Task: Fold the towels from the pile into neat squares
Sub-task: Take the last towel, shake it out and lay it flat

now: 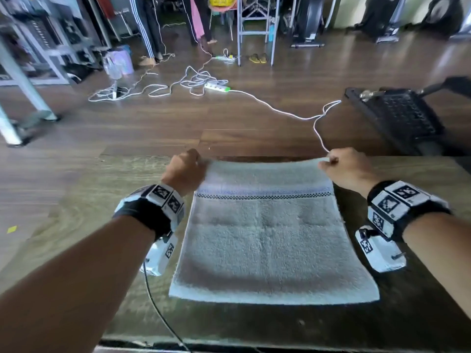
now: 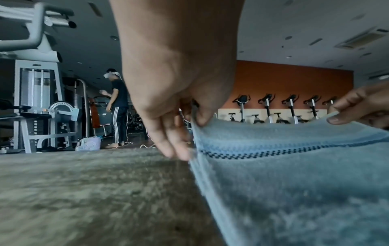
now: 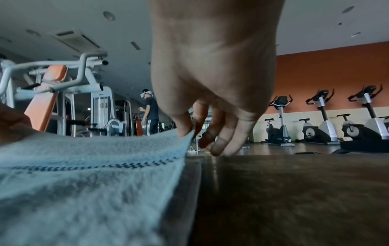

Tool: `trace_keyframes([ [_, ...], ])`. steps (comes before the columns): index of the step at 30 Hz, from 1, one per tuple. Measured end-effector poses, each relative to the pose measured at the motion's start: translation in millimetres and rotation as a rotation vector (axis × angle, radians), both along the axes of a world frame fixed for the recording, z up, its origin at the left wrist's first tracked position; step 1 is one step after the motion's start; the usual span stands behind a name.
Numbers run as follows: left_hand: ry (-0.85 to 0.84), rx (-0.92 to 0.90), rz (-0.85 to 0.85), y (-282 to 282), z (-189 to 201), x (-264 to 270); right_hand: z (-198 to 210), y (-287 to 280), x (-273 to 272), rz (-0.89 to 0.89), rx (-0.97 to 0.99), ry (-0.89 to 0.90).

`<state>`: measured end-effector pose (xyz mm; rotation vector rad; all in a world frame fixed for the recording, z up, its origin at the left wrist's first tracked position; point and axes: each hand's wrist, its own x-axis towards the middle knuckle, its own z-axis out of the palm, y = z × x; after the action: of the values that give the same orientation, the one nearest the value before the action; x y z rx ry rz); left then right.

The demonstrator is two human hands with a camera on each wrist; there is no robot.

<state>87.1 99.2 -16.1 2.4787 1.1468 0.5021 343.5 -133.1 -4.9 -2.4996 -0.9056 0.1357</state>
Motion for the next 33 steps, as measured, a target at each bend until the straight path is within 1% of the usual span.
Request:
trace_keyframes([
  [1,0.050,0.018,-0.030,3.1,-8.9,6.4,-7.0,4.7,3.2,0.003,-0.014,-0.011],
  [3,0.100,0.059,-0.082,5.9,-23.4,14.8,-24.7,10.9,10.2,0.072,-0.007,0.005],
  [5,0.096,0.078,-0.120,7.2,-31.3,17.8,-40.7,13.9,17.7,0.149,0.014,-0.008],
  [7,0.065,0.088,-0.147,9.6,-34.4,17.7,-41.7,16.2,19.5,0.171,0.024,-0.003],
  [10,0.028,0.043,-0.179,8.8,-29.0,12.8,-28.3,14.3,13.3,0.226,-0.072,-0.006],
  [12,-0.011,0.015,-0.166,3.9,-19.9,7.5,-16.0,12.3,6.6,0.251,-0.097,-0.014],
  [15,-0.038,-0.009,-0.130,-9.1,-3.2,-4.3,-0.4,4.1,-2.7,0.229,-0.018,-0.003],
  [17,0.017,-0.020,-0.121,-20.9,8.5,-15.0,10.6,-8.2,-15.5,0.220,0.063,0.032],
  [20,0.106,0.009,-0.133,-46.8,23.9,-29.0,24.7,-31.7,-51.9,0.257,0.221,0.095],
  [22,0.042,-0.001,-0.201,-73.7,30.8,-34.3,29.0,-47.1,-83.4,0.321,0.299,0.120],
  [26,-0.205,-0.049,-0.562,-143.5,31.8,-35.0,29.1,-72.4,-136.3,0.441,0.378,0.158],
  [27,-0.246,-0.045,-0.601,-157.5,29.7,-33.2,28.4,-76.3,-144.5,0.468,0.383,0.173],
  [30,-0.317,-0.006,-0.574,-181.6,22.7,-30.4,26.2,-87.1,-158.7,0.506,0.364,0.175],
  [33,-0.371,0.022,-0.533,-186.0,17.4,-31.9,20.8,-98.4,-159.5,0.510,0.371,0.190],
])
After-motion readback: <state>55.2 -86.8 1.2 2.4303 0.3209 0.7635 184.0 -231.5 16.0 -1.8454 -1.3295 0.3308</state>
